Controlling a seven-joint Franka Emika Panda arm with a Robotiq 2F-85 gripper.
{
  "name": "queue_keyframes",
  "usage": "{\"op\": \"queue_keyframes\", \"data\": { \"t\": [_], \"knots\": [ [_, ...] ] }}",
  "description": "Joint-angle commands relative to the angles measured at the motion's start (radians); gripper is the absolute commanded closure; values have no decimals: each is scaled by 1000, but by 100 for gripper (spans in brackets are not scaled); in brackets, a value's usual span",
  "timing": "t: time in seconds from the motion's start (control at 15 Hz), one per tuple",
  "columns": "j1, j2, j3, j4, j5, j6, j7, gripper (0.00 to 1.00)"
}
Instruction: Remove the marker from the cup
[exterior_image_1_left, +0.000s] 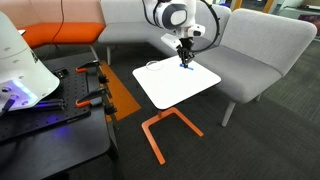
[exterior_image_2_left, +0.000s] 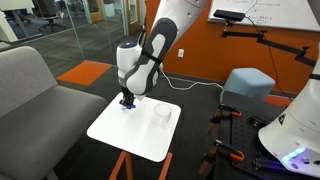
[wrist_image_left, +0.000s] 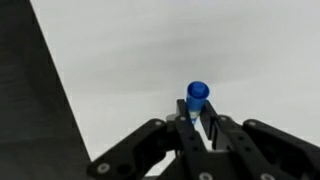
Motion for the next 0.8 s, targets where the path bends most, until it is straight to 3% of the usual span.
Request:
{"op": "queue_keyframes", "data": {
  "t": [0.0,0.47,0.6,0.73],
  "knots": [
    [-2,0,13,-6,45,-74,4,54],
    [4,-57,15,-21,83,-134,26,2],
    [17,-118,11,-30,94,-197,46,0],
    [55,-198,-22,-34,78,-332,104,0]
  ]
}}
